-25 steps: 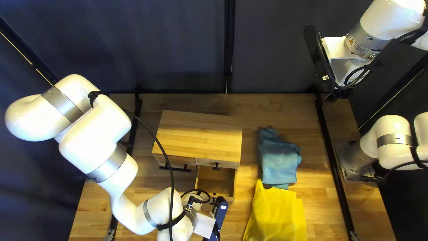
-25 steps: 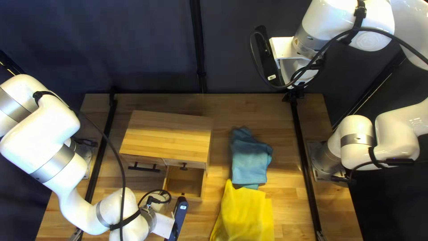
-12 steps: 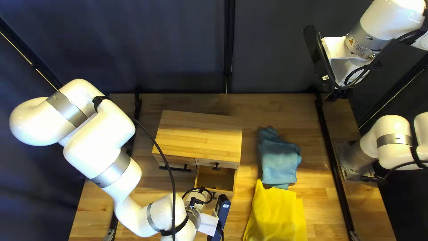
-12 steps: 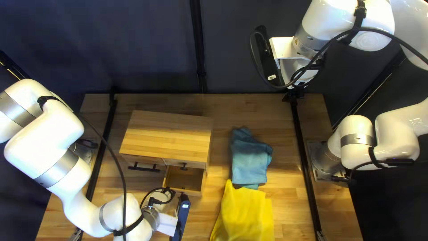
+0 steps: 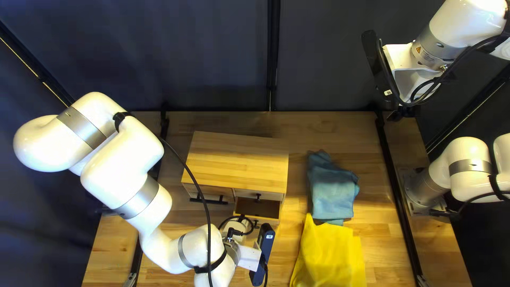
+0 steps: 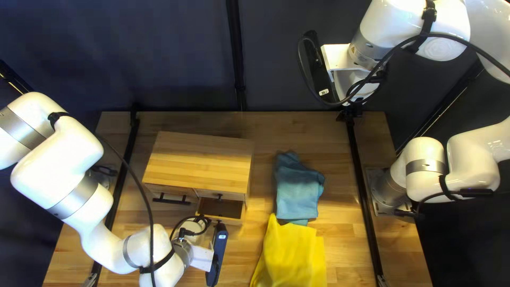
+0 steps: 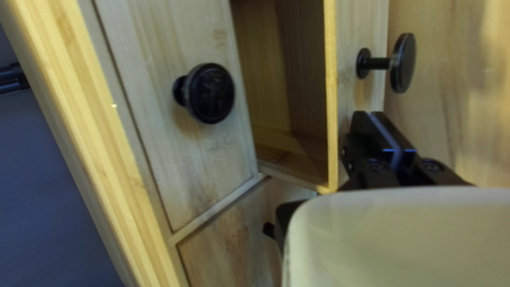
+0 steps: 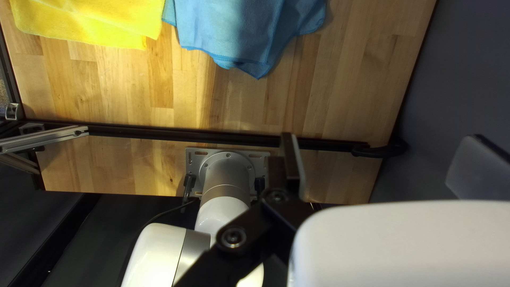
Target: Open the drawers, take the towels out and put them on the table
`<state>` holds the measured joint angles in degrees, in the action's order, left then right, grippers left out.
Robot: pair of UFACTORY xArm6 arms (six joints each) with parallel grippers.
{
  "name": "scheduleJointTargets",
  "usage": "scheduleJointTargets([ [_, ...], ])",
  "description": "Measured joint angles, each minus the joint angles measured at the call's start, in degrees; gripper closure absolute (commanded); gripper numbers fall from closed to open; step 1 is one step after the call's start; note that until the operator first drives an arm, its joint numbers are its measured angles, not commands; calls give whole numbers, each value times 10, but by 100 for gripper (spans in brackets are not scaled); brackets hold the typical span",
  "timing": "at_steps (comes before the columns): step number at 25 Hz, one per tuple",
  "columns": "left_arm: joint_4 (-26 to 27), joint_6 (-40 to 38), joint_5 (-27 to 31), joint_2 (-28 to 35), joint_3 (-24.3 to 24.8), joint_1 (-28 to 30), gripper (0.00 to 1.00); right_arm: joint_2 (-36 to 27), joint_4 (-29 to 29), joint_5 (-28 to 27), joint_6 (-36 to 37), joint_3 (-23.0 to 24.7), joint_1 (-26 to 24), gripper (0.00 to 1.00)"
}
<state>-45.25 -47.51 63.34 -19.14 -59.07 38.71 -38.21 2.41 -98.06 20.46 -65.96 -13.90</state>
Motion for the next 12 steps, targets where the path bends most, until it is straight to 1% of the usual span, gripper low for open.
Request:
scheduleJointTargets([
  [1,1,0,-3,2,3,-2,50,0,0,0,0,0,0,0],
  [2,1,0,-7,4,6,-4,4,0,0,0,0,0,0,0],
  [3,2,0,-11,5,9,-6,0,0,0,0,0,0,0,0],
  [7,5,-4,-29,10,21,-12,0,0,0,0,0,0,0,0],
  [12,10,-3,-34,16,27,-14,0,0,0,0,0,0,0,0],
])
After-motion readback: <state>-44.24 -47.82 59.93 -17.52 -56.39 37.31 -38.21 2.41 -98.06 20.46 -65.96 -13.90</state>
